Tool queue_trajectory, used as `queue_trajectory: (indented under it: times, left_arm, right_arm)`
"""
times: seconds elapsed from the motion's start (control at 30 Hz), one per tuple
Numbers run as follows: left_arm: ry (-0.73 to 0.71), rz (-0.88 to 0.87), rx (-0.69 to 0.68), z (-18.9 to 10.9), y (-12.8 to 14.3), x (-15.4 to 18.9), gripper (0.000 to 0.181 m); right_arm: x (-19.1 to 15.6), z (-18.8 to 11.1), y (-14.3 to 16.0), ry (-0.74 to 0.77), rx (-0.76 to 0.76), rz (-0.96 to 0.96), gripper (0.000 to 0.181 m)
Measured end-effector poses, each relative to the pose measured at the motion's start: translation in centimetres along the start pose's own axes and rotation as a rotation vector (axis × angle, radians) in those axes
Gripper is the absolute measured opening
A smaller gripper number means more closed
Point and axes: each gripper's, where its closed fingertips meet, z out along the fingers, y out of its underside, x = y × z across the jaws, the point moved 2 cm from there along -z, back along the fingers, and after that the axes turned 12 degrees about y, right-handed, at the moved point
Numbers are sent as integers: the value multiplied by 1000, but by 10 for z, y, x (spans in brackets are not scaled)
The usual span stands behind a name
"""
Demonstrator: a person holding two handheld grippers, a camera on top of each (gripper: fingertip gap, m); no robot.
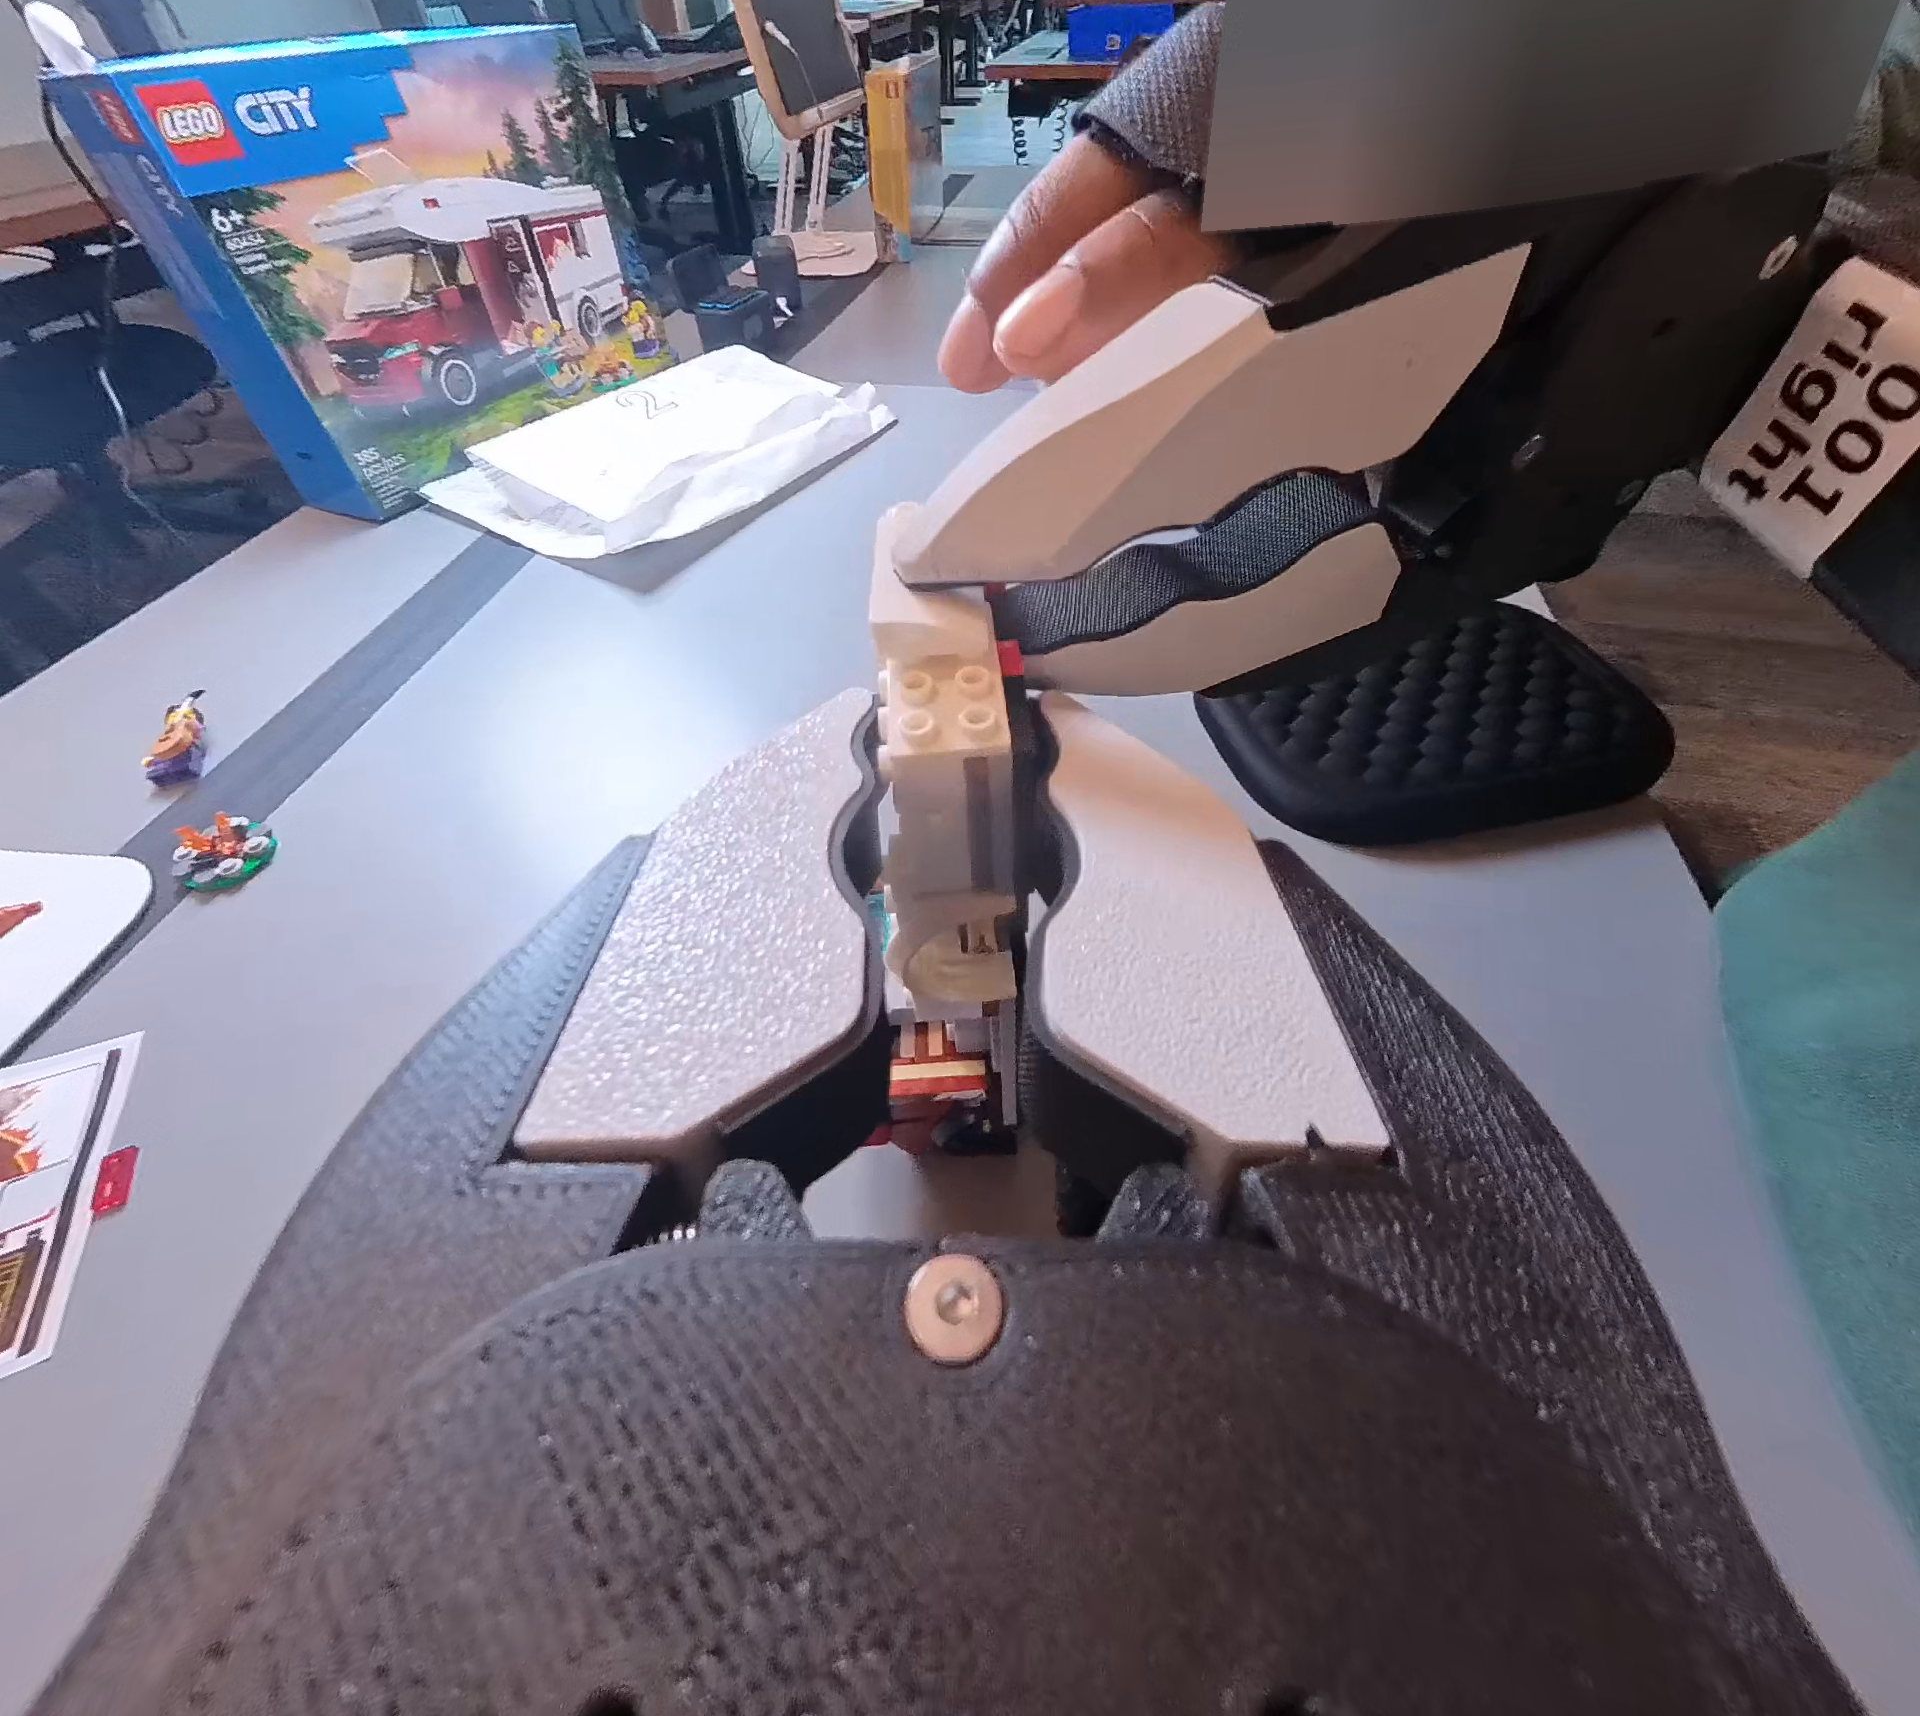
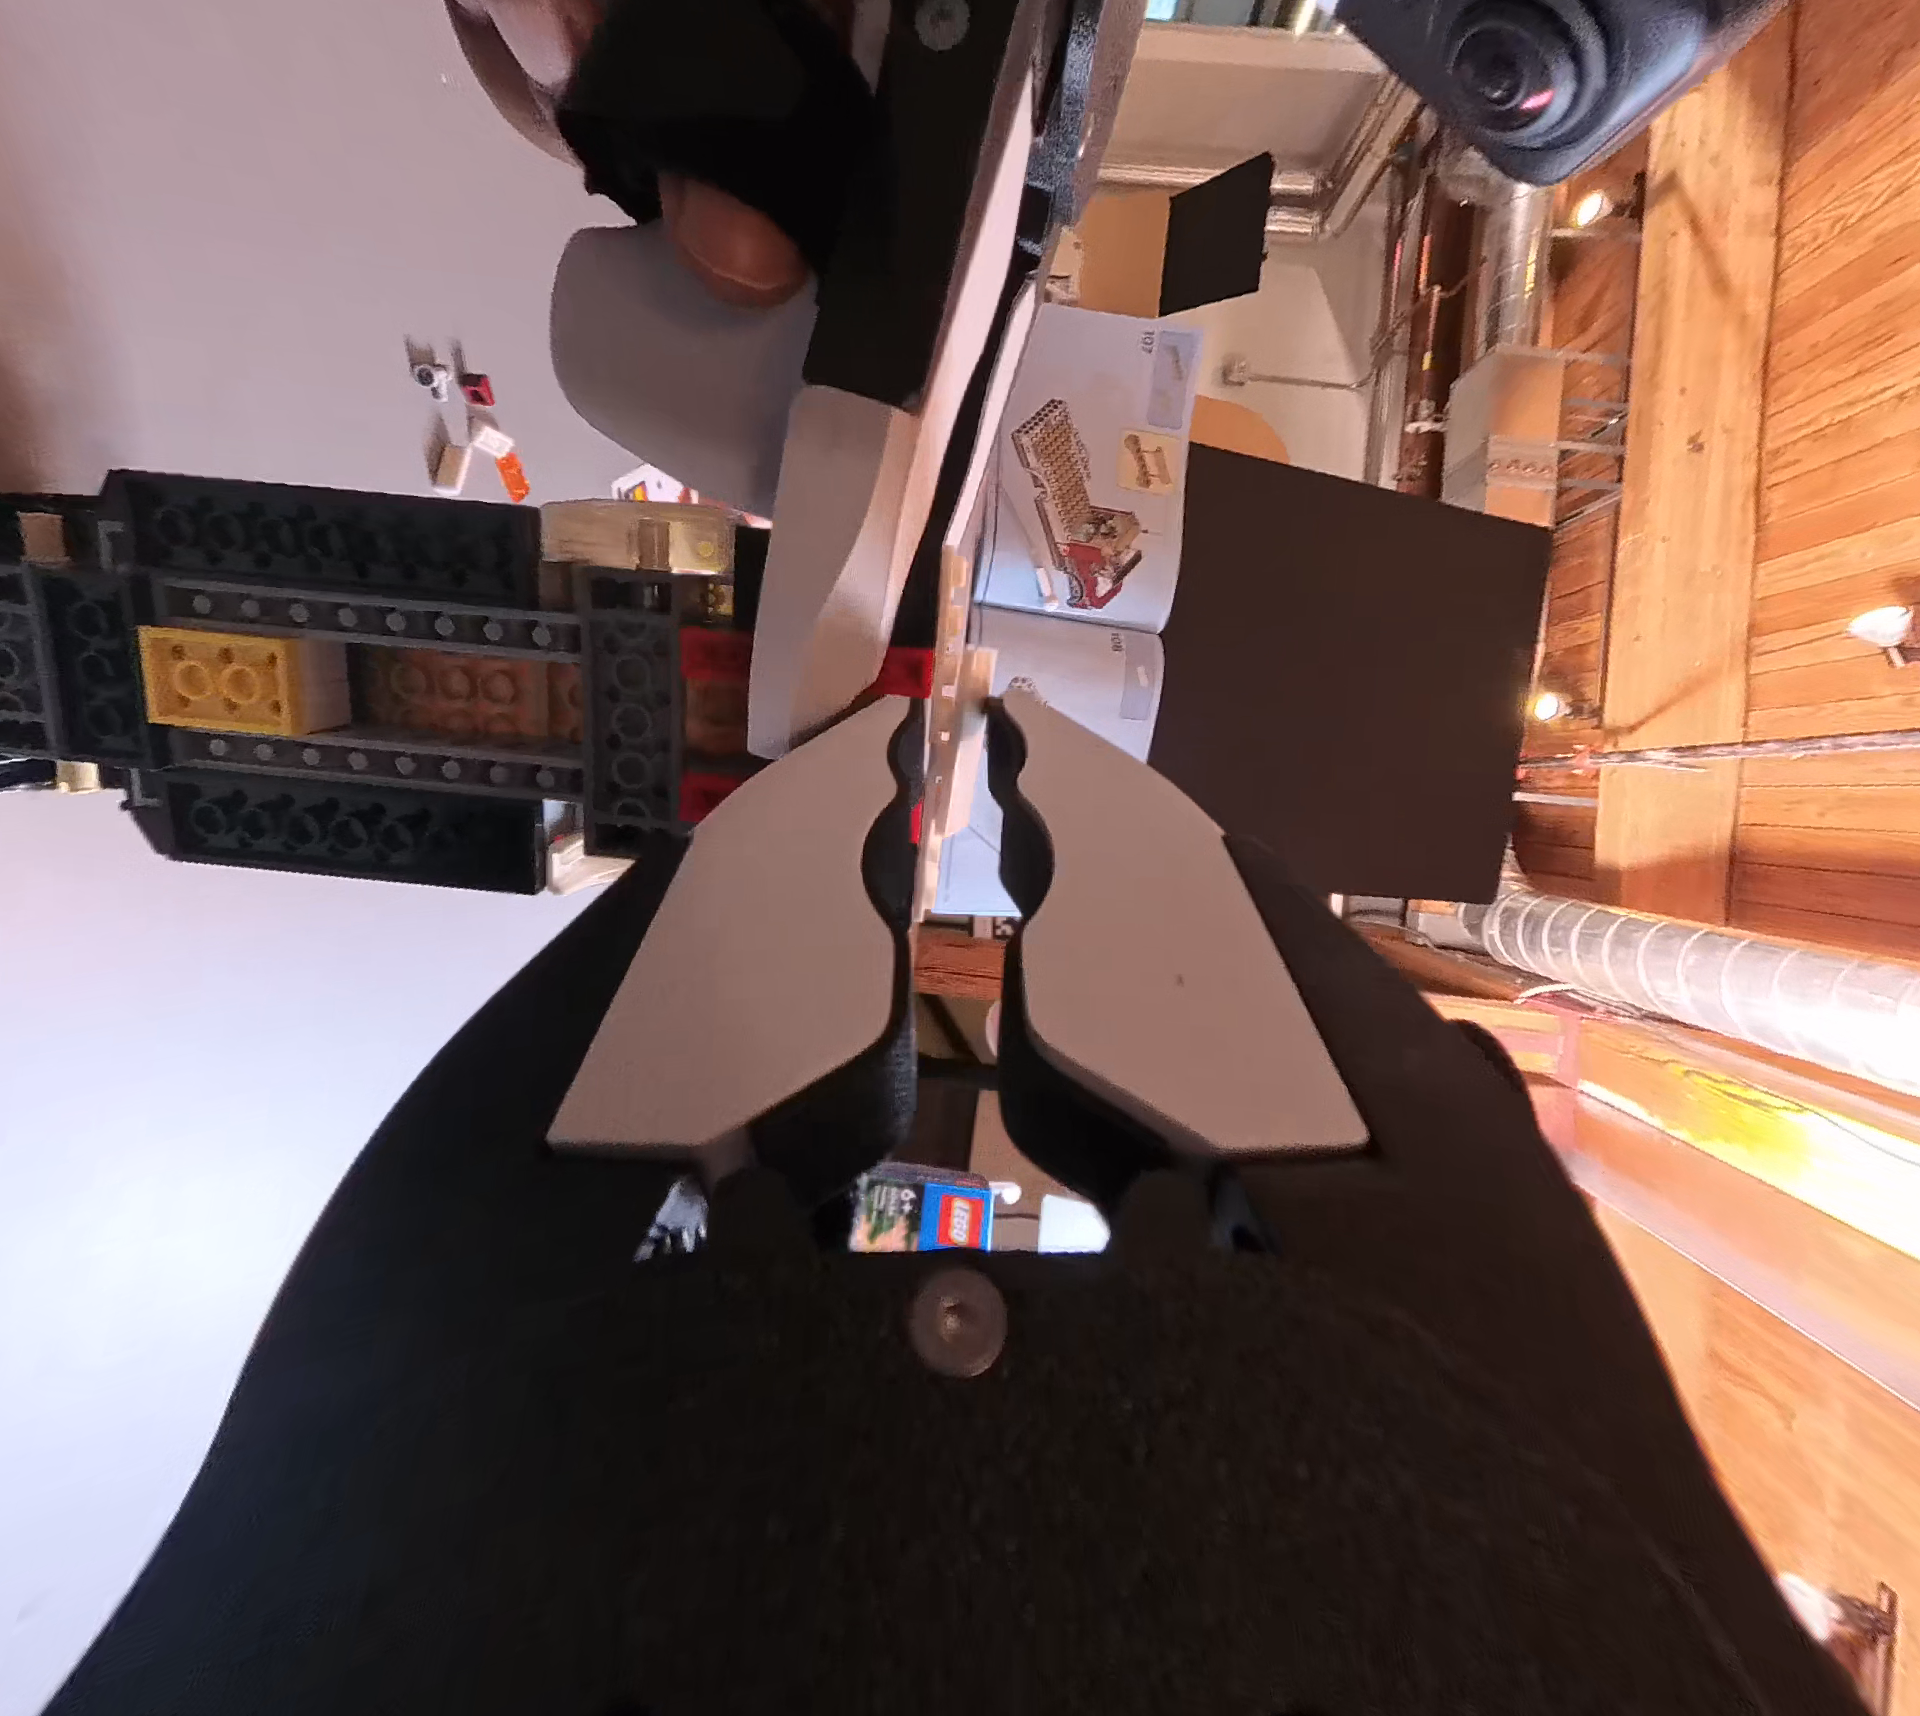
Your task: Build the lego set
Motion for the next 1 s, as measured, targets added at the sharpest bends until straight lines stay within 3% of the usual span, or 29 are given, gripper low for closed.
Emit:
queue_trajectory:
  times: [1.0]
  left_arm:
    - [12, -20, -24, 0, 1, 1, 24]
  right_arm:
    - [0, 6, 1, 134, 6, -20, 9]
